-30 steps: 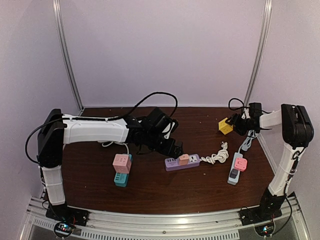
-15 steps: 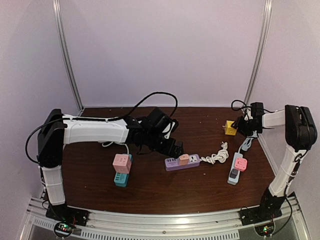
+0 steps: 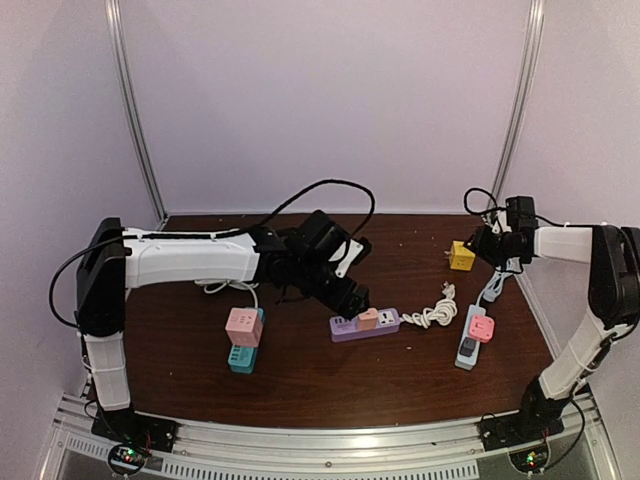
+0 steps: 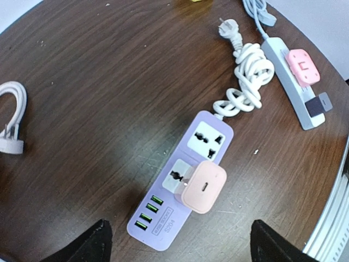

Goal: Pull the plug off the socket

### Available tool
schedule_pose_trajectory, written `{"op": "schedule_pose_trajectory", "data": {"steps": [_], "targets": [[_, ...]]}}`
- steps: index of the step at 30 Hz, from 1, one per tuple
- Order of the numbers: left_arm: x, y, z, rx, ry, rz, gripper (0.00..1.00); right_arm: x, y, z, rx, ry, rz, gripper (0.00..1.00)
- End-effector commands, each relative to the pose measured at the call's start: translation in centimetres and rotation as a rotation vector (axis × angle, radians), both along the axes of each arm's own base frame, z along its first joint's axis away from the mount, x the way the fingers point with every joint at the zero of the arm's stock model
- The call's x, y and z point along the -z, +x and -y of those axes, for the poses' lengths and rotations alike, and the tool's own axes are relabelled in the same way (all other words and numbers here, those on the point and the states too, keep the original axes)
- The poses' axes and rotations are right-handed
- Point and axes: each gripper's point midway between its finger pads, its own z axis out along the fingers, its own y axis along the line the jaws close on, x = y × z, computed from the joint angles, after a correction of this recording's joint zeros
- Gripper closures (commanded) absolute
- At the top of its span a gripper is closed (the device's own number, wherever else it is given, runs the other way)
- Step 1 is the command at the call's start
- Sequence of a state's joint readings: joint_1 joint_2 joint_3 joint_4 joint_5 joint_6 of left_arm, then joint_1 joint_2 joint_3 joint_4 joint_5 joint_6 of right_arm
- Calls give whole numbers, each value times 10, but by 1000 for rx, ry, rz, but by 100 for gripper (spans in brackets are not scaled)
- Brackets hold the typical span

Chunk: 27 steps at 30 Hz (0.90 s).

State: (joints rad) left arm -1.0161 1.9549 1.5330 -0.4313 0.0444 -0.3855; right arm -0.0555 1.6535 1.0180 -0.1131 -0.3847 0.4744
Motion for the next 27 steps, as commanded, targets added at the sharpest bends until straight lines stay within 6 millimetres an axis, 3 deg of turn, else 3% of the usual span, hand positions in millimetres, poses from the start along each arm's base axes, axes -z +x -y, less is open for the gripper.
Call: {"op": "schedule_pose_trajectory", "data": {"steps": [1, 8, 18, 27], "targets": [[-13, -7, 19, 165, 48, 108, 15, -4, -21, -18, -38, -12, -3, 50], [11, -7, 35, 293, 176, 164, 29, -14, -53, -48, -92, 2, 23, 50], [42, -2, 44, 408, 298, 164, 44, -21, -89, -51, -107, -19, 26, 49], [59, 3, 40, 411, 357, 165, 54, -17, -101, -68, -153, -24, 14, 49]]}}
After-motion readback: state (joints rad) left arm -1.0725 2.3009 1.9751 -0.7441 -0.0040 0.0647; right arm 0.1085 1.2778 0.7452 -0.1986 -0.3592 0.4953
